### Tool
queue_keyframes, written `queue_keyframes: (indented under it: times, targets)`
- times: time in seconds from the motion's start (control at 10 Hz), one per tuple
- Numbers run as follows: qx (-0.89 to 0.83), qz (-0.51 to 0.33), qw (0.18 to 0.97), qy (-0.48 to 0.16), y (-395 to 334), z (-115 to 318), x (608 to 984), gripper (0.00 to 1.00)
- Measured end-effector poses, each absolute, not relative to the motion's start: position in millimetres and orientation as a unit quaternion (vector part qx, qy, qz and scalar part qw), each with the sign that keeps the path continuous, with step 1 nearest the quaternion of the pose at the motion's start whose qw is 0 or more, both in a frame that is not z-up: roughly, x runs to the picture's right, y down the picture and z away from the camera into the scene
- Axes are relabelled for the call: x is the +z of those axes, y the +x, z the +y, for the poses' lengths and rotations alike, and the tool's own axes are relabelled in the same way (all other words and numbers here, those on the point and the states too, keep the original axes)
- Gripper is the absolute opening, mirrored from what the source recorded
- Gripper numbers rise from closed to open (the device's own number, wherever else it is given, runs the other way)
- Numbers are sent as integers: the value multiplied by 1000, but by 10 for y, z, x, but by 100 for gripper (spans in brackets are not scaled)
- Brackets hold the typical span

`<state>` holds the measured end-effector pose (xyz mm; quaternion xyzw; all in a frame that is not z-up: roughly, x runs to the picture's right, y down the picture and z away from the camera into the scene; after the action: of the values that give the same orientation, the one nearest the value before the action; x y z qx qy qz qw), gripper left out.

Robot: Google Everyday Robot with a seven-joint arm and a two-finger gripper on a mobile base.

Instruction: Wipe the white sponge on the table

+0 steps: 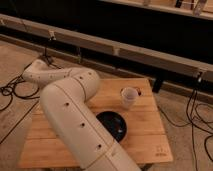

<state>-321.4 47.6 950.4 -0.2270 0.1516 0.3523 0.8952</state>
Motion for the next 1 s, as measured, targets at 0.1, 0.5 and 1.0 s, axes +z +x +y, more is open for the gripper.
queue_keyframes:
  times: [0.1, 0.5, 1.0]
  targets:
    - [347, 154, 897, -225, -3228, 479, 9543, 65]
    - [335, 165, 901, -220, -3272, 524, 9630, 60]
    - [343, 186, 898, -205, -3174, 550, 9653, 9]
